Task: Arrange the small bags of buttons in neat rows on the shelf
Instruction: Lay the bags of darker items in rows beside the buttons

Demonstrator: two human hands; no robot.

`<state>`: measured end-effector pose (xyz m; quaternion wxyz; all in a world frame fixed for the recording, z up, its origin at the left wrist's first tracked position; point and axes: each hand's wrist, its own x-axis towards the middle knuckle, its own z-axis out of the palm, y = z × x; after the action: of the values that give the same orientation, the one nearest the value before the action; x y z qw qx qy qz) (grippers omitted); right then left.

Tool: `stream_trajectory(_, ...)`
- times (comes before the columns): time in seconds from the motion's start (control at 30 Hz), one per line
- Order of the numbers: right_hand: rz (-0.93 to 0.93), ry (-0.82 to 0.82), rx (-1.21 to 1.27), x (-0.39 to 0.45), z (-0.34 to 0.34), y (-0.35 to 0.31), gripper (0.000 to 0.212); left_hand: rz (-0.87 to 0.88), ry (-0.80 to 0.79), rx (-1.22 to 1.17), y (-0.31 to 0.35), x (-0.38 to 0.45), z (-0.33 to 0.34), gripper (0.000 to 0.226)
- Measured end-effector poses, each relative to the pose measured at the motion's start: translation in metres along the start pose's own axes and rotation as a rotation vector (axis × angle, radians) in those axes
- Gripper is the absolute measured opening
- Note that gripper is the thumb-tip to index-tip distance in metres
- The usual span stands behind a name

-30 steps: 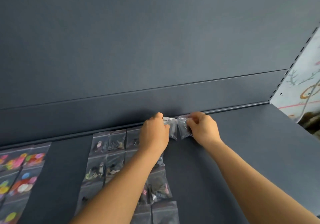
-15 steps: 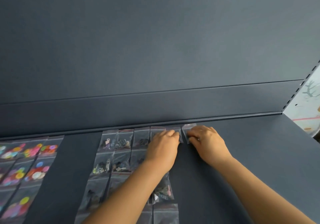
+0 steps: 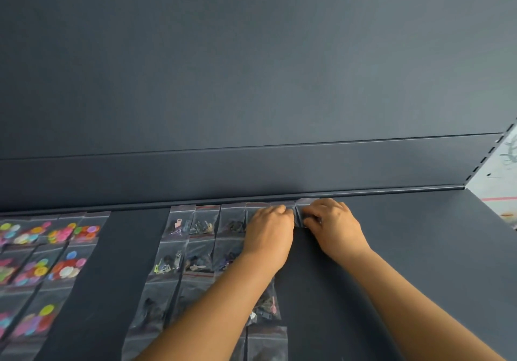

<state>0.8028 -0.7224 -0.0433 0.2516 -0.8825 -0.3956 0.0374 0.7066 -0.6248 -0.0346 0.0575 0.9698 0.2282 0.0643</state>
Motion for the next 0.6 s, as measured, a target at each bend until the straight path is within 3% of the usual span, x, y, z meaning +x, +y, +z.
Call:
stream_trajectory(0.3, 0.004, -0.009, -0.050, -0.004, -0.009, -0.015, 0.031, -0.033, -0.057, 0.001, 0.001, -0.005, -0.006, 0.039)
stream_trajectory(0.6, -0.190, -0.005, -0.069, -0.021, 0.007, -0.093, 0.045, -0.146, 0.109, -0.041, -0.065, -0.068, -0.048, 0.056)
